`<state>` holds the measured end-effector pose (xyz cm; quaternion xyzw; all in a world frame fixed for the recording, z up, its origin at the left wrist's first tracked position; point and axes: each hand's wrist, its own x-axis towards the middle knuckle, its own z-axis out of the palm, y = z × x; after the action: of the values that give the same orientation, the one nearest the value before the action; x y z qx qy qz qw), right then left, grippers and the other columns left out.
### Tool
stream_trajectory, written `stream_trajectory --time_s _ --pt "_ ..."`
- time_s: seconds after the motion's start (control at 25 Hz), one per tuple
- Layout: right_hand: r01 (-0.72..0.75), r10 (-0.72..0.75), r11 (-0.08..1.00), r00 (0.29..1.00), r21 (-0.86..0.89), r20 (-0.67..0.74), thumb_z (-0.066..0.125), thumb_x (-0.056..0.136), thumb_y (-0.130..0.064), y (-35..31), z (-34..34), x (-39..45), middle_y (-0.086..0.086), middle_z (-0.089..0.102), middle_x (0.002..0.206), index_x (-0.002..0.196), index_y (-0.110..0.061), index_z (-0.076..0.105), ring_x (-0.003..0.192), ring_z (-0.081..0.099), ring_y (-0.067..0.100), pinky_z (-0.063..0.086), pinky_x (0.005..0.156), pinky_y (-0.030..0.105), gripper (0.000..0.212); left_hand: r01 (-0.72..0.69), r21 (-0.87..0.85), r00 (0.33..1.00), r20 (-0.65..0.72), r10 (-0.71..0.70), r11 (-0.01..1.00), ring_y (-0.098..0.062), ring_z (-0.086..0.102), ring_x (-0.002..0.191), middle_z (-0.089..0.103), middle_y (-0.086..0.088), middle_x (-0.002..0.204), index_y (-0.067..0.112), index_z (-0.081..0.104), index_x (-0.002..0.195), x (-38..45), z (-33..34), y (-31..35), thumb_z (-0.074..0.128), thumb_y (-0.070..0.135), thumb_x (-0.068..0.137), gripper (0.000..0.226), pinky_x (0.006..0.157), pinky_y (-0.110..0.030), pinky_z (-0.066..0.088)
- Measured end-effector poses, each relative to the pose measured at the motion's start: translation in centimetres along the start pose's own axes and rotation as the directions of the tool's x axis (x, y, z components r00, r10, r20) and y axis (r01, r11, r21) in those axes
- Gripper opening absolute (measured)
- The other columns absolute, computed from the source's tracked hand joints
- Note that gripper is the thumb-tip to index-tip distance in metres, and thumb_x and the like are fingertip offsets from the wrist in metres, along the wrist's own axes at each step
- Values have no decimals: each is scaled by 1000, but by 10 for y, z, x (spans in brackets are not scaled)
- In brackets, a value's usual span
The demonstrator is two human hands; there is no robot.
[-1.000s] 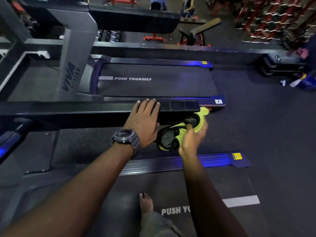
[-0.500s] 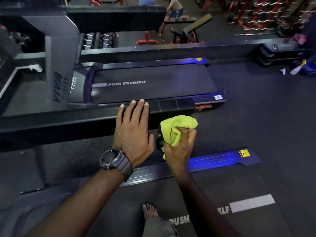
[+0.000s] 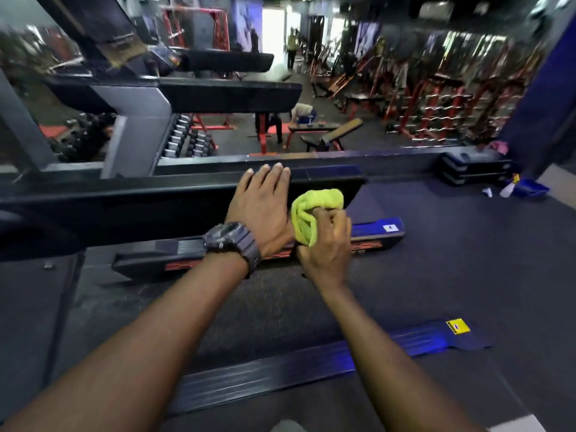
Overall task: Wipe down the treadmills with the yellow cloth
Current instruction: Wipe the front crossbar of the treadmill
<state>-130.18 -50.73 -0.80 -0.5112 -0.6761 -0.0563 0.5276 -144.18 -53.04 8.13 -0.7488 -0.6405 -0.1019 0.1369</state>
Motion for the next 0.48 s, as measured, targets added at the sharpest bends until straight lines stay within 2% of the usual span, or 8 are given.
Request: stream_trajectory --time_s 0.04,0.12,0.16,0.28,0.32,0.4,0.44,0.48 --pt "-21 21 1000 1000 -16 9 66 53 -6 1 -4 4 14 53 102 112 -22 51 91 49 33 48 74 44 63 -15 -10 999 39 15 1000 -22 17 148 19 -5 161 11 18 153 1 -3 -1 22 54 75 89 122 -40 10" --pt "-232 235 971 969 57 -73 64 55 -9 -3 -9 24 14 53 108 113 -18 54 95 52 36 48 79 45 60 -40 1 995 88 39 999 -21 10 149 11 -3 163 13 10 154 3 -6 -5 45 40 83 85 122 -38 6" --pt "-259 262 964 964 58 -51 66 56 -9 -8 -11 28 13 53 112 115 -16 56 98 51 35 48 79 44 60 -47 -2 992 120 47 999 -20 7 150 7 -3 163 13 7 155 5 -9 -9 51 35 84 86 123 -38 5" --pt "78 -60 988 989 -132 136 69 54 -3 0 -20 13 9 52 109 113 -20 57 94 49 33 52 64 41 63 -101 -42 972 210 107 994 -20 1 151 -1 -3 164 13 0 155 10 -15 -16 55 29 86 89 123 -38 3" --pt "64 -46 986 992 -154 120 68 53 0 10 -26 15 8 52 106 112 -20 58 93 50 34 50 63 40 63 -111 -45 968 221 119 993 -20 0 151 -2 -4 164 14 0 155 8 -15 -16 55 27 86 90 123 -37 2" --pt "-242 238 968 969 -61 -61 68 55 -1 17 -34 40 11 52 106 112 -17 57 95 50 34 44 70 37 60 -96 -40 975 198 102 995 -20 0 151 -3 -3 164 14 -1 155 8 -14 -15 56 24 85 91 123 -37 2" --pt "-306 304 952 950 -26 -68 70 55 -3 8 -32 46 12 53 108 114 -16 56 96 49 32 43 70 37 61 -81 -47 977 192 89 996 -20 -1 151 -3 -2 164 15 -1 155 9 -13 -15 56 23 84 91 123 -37 1" --pt "-230 229 970 973 -83 -26 72 55 -5 -4 -25 41 11 53 109 114 -17 54 95 48 31 44 67 36 64 -78 -55 978 189 87 995 -19 -1 151 -2 -2 164 15 -1 155 11 -11 -15 56 23 84 91 123 -37 1"
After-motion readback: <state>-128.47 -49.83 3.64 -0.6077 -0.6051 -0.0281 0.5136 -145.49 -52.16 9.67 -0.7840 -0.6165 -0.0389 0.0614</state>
